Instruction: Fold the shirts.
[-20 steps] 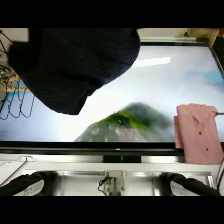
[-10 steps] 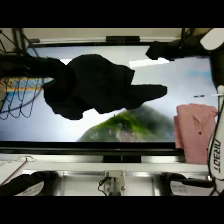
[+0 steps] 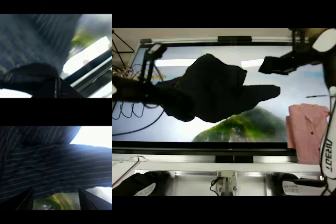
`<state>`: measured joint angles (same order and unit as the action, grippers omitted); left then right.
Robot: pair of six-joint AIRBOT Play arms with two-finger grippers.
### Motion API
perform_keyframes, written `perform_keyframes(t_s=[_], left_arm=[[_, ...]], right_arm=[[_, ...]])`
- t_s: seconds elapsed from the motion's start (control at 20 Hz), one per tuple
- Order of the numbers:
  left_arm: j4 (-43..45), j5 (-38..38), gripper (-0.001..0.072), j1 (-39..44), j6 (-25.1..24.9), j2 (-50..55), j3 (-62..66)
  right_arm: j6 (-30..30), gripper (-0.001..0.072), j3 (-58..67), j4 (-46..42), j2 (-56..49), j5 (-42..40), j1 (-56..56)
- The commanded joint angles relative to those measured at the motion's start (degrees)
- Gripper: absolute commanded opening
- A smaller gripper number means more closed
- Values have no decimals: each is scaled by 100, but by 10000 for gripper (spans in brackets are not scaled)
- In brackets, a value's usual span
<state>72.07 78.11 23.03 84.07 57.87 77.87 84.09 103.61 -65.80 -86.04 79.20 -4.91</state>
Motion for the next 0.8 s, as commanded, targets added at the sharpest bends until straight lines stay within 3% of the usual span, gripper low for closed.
perform_keyframes(t_s=[0.0, 0.3, 0.6, 0.75], left_arm=[[1215, 605, 40, 15, 922, -859, -927], [1132, 308, 40, 22, 1611, -1805, -2830], [1106, 162, 41, 22, 1633, -1851, -3018], [964, 98, 41, 22, 1633, -1853, -3018]], right_arm=[[90, 665, -79, 450, -599, -221, -350], [-227, 689, -76, 361, -1832, -979, -1679], [-175, 688, -76, -76, -2096, -1322, -1843], [-466, 688, -76, -72, -2291, -1349, -1934]])
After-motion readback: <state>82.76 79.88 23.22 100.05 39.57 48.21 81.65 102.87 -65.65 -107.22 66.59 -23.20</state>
